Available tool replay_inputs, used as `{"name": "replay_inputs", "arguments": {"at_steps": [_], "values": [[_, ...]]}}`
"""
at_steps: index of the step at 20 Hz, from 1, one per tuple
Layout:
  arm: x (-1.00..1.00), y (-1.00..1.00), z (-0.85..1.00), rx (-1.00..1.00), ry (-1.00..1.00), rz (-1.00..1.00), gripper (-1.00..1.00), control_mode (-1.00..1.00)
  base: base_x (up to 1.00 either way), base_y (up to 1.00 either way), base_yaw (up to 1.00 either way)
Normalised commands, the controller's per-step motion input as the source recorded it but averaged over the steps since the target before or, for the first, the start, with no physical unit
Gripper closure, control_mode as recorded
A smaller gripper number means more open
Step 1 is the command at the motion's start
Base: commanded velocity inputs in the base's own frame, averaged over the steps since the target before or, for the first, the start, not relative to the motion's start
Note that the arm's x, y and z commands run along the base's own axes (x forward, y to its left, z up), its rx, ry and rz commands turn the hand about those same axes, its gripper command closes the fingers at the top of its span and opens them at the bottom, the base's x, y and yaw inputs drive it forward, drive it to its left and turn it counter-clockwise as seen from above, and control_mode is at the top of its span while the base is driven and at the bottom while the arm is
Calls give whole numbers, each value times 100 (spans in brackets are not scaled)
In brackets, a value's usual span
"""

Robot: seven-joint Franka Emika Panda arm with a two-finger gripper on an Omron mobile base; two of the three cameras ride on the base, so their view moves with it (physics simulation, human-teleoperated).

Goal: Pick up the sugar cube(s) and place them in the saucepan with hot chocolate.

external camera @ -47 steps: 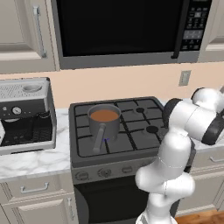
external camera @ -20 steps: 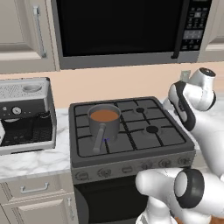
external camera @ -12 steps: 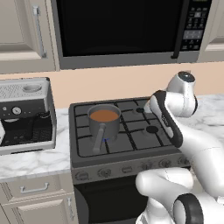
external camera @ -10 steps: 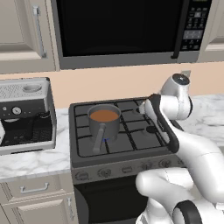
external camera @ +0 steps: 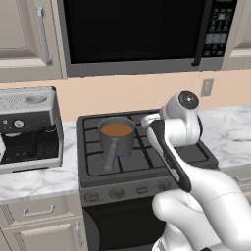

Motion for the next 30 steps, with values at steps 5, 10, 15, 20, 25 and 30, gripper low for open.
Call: {"name": "replay_inputs", "arguments": {"at_steps": [5, 10, 15, 20, 25, 30], "values": [[1, 25, 36, 0, -4, 4, 100, -100, 0, 0, 0], [11, 39, 2, 0, 1, 4, 100, -100, 0, 0, 0], [20, 45, -1, -1, 5, 2, 100, -100, 0, 0, 0], [14, 54, -6, -3, 1, 3, 100, -100, 0, 0, 0], [15, 36, 0, 0, 9, 2, 100, -100, 0, 0, 0], [17, 9, 0, 0, 14, 2, 100, -100, 0, 0, 0]]}}
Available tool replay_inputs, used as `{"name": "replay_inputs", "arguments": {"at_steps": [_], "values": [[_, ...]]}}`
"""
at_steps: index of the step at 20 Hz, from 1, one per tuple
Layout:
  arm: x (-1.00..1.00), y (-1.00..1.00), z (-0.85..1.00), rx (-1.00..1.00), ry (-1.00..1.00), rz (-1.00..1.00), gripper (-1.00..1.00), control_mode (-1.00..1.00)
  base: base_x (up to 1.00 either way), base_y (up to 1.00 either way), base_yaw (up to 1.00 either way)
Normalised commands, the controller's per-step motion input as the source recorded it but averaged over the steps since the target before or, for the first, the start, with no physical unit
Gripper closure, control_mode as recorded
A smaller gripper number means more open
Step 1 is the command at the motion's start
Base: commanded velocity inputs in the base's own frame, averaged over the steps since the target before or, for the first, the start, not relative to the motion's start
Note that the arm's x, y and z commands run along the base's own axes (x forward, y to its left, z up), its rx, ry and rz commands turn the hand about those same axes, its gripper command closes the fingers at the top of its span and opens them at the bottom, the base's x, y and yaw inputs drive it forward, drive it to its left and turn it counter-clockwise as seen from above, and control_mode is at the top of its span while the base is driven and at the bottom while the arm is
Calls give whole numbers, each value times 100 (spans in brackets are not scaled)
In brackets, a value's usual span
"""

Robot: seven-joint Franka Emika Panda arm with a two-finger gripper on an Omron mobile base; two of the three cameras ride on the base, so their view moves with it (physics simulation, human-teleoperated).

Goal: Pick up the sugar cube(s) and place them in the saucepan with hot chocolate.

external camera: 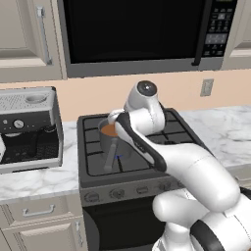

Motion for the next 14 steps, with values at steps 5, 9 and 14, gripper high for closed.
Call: {"name": "replay_inputs", "arguments": {"at_steps": [5, 9, 14], "values": [[13, 0, -15, 0, 8, 1, 100, -100, 0, 0, 0], [0, 0, -22, 0, 2, 0, 100, -100, 0, 0, 0], [0, 0, -21, 0, 0, 0, 100, -100, 0, 0, 0]]}}
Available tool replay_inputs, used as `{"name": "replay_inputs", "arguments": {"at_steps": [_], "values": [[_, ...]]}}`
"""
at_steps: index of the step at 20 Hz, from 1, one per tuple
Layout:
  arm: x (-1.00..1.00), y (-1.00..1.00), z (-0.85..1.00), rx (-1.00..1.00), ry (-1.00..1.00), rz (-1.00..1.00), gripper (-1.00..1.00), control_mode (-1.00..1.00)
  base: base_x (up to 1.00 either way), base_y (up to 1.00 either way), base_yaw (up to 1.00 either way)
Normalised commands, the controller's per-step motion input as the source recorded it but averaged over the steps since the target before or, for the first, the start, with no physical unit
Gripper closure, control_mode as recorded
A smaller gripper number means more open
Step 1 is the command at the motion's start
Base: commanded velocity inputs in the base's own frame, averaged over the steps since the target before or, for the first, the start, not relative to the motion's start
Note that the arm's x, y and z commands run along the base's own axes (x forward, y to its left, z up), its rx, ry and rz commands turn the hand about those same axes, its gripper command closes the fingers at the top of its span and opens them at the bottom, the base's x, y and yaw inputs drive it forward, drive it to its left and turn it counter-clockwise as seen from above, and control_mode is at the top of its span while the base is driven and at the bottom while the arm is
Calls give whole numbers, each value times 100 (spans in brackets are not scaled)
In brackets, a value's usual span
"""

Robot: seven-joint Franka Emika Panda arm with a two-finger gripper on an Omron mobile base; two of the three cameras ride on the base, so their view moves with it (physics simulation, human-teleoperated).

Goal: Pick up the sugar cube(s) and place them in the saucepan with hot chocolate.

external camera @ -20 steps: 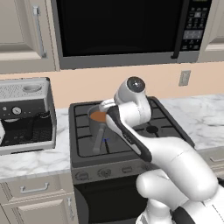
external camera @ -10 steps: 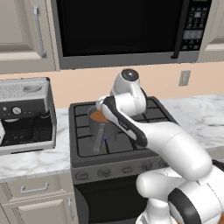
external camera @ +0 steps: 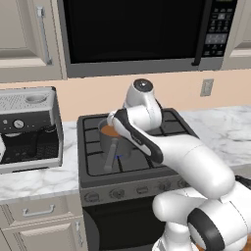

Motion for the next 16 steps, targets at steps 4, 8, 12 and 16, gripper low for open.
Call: {"name": "replay_inputs", "arguments": {"at_steps": [4, 8, 12, 16], "values": [[0, 0, -29, 0, 6, 0, 100, -100, 0, 0, 0], [3, 0, -35, -2, 8, 0, 100, -100, 0, 0, 0], [16, 0, -19, -4, 11, 0, 100, -100, 0, 0, 0], [19, 0, 0, -4, 10, 0, 100, -100, 0, 0, 0]]}}
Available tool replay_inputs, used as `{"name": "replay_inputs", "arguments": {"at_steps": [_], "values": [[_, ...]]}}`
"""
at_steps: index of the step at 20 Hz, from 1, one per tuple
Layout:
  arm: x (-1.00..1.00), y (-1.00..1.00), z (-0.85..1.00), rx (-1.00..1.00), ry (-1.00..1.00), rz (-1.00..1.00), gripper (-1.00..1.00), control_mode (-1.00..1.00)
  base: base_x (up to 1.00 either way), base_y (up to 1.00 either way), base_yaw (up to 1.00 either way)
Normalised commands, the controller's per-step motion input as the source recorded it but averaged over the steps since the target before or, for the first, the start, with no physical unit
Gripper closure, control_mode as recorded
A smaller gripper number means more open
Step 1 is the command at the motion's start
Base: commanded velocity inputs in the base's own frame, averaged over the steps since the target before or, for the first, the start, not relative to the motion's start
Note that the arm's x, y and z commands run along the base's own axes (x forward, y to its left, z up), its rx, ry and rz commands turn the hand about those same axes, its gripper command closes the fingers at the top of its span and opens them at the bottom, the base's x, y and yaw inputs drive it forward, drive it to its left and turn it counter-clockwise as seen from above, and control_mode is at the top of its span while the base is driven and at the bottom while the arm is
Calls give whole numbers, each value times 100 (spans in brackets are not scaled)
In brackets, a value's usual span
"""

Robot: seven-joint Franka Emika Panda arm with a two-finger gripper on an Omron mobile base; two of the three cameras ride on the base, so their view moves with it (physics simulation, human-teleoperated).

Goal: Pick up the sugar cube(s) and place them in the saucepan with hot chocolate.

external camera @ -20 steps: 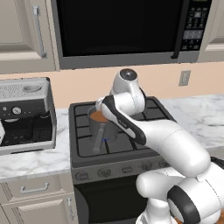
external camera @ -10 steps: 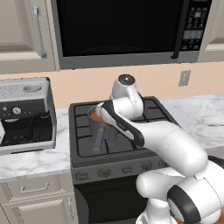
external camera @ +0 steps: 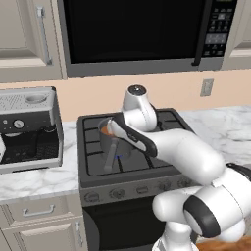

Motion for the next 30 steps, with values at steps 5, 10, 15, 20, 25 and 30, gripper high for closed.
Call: {"name": "replay_inputs", "arguments": {"at_steps": [5, 10, 15, 20, 25, 30], "values": [[18, 0, 0, -4, 8, 0, 100, -100, 0, 0, 0], [21, 0, -1, -4, 10, 0, 100, -100, 0, 0, 0], [24, 0, -10, -3, 8, 0, 100, -100, 0, 0, 0], [25, 0, -21, -3, 6, 0, 100, -100, 0, 0, 0], [15, 7, -19, -1, 3, 0, 100, -100, 0, 0, 0], [5, 3, -8, 0, 0, 0, 100, -100, 0, 0, 0]]}}
